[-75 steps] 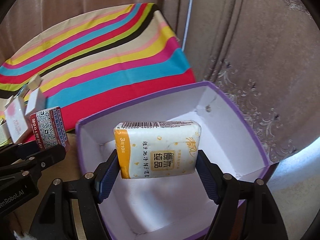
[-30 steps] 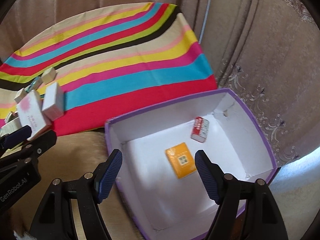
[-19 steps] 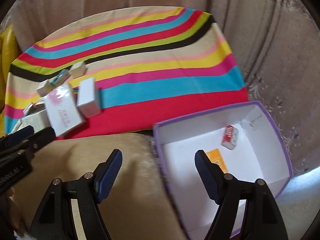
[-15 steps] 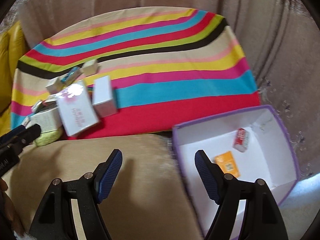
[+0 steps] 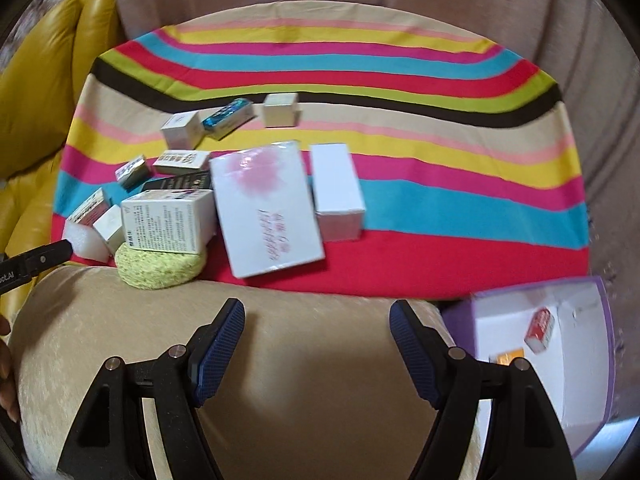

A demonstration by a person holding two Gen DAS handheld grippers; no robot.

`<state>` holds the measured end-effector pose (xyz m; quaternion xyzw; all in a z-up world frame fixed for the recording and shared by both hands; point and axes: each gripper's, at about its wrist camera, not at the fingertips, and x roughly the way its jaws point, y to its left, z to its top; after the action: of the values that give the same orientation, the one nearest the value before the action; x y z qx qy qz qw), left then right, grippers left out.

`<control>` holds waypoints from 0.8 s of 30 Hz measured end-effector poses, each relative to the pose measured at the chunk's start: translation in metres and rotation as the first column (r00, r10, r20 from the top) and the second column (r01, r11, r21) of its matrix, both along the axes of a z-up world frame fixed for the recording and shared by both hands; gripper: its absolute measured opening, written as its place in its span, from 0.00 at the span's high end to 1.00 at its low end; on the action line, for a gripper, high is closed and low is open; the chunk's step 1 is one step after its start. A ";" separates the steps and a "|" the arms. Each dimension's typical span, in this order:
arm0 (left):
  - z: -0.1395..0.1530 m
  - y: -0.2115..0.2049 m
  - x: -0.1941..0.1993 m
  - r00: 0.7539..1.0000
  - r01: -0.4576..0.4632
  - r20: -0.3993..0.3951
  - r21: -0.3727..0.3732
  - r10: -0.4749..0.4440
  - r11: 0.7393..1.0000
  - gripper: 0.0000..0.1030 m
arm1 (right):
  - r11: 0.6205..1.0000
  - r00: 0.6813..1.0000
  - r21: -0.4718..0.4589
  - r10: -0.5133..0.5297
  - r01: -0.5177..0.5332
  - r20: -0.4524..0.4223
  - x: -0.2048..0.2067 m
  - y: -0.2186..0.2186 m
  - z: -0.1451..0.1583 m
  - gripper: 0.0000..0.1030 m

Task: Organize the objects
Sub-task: 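Move both tools back over the cloth toward the remaining boxes, then grasp the white foam block with the left tool while the right grasps the pink-printed box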

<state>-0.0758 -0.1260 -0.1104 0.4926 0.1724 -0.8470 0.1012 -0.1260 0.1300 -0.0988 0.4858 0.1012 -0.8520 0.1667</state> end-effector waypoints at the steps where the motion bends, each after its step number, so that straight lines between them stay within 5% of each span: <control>1: -0.002 0.000 -0.004 1.000 0.008 0.012 -0.007 -0.008 1.000 0.21 | 1.000 1.000 0.002 0.007 -0.007 0.006 -0.003 -0.002 -0.001 0.26; 11: -0.020 -0.008 -0.032 0.995 0.051 0.087 -0.022 -0.049 0.998 0.21 | 0.998 0.998 0.042 0.036 -0.038 0.048 -0.028 -0.020 -0.013 0.26; 16: -0.024 -0.005 -0.038 0.993 0.077 0.096 -0.037 -0.073 0.996 0.39 | 0.998 0.997 0.051 0.042 -0.046 0.061 -0.034 -0.025 -0.017 0.26; 24: -0.024 -0.007 -0.035 0.994 0.075 0.080 -0.034 -0.072 0.997 0.39 | 0.997 0.997 0.055 0.048 -0.052 0.065 -0.040 -0.030 -0.020 0.25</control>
<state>-0.1112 -0.1326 -0.1346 0.5299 0.1342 -0.8330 0.0857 -0.1656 0.0998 -0.1186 0.5147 0.1320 -0.8283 0.1774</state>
